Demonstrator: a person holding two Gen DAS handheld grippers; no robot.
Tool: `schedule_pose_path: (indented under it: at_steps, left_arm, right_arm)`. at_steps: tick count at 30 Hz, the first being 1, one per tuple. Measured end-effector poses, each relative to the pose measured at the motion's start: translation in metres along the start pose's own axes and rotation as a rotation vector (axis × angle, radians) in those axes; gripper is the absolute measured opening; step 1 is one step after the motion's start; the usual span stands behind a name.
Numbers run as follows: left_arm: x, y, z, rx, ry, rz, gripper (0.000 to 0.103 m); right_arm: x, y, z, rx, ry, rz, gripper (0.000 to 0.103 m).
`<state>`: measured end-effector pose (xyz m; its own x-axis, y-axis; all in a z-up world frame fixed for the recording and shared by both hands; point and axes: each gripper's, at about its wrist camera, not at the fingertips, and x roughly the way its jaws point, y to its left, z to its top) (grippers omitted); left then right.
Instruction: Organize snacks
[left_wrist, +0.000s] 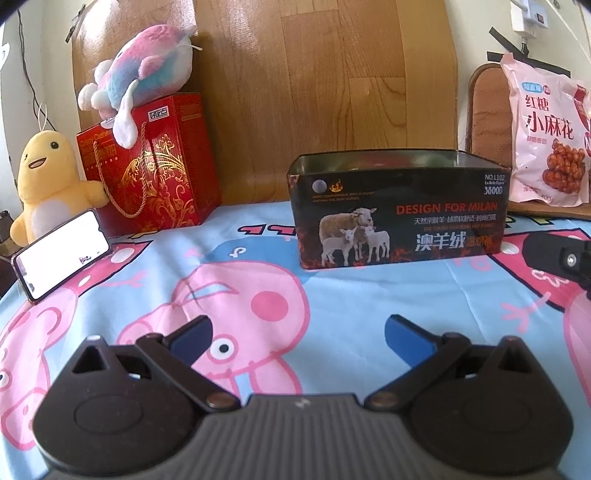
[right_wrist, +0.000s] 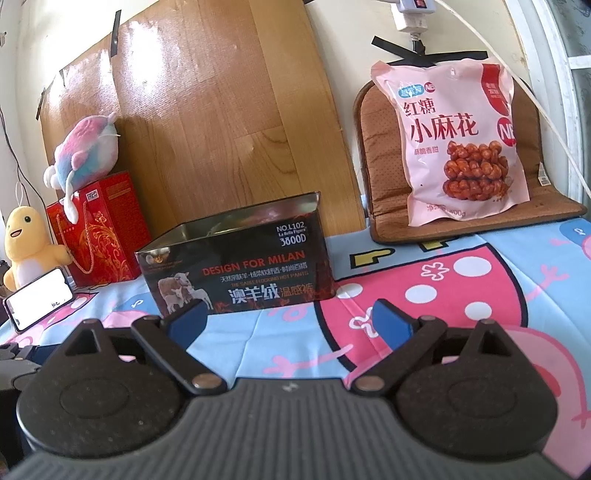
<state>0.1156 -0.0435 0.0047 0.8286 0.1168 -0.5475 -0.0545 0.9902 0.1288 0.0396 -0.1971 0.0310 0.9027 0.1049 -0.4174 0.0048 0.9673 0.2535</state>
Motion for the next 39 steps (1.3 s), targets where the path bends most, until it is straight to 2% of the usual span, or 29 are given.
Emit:
schedule_pose_path:
  at_steps: [6, 10, 12, 14, 18, 20, 23, 28, 31, 39]
  left_arm:
    - [-0.001, -0.005, 0.000, 0.027, -0.005, 0.030, 0.103]
    - [-0.001, -0.010, 0.005, 0.046, -0.059, 0.054, 0.103]
    - [0.000, -0.010, 0.010, 0.031, -0.080, 0.041, 0.103]
    - [0.001, -0.008, 0.013, -0.002, -0.110, 0.022, 0.103]
    - [0.002, -0.006, 0.015, -0.040, -0.132, 0.015, 0.103]
    - [0.001, -0.004, 0.014, -0.057, -0.139, 0.025, 0.103]
    - [-0.005, -0.001, 0.012, -0.079, -0.169, 0.048, 0.103]
    - [-0.016, -0.002, 0.009, -0.072, -0.226, 0.081, 0.103]
    - [-0.020, -0.004, 0.008, -0.059, -0.247, 0.091, 0.103]
    - [-0.019, -0.004, 0.007, -0.060, -0.226, 0.111, 0.103]
  right_arm:
    - [0.000, -0.001, 0.001, 0.004, -0.004, 0.002, 0.098]
    - [-0.001, -0.003, 0.002, 0.007, -0.014, 0.002, 0.098]
    - [-0.004, -0.005, 0.003, 0.011, -0.036, -0.008, 0.098]
    - [-0.009, -0.004, 0.003, -0.005, -0.083, -0.045, 0.098]
    - [-0.029, 0.007, -0.001, -0.097, -0.298, -0.189, 0.103]
    - [-0.036, 0.012, -0.005, -0.125, -0.383, -0.214, 0.103]
    - [-0.041, 0.022, -0.010, -0.198, -0.438, -0.221, 0.103]
    - [-0.034, 0.031, -0.013, -0.288, -0.395, -0.175, 0.103]
    - [-0.033, 0.031, -0.013, -0.288, -0.391, -0.171, 0.103]
    - [-0.026, 0.030, -0.012, -0.266, -0.333, -0.145, 0.103]
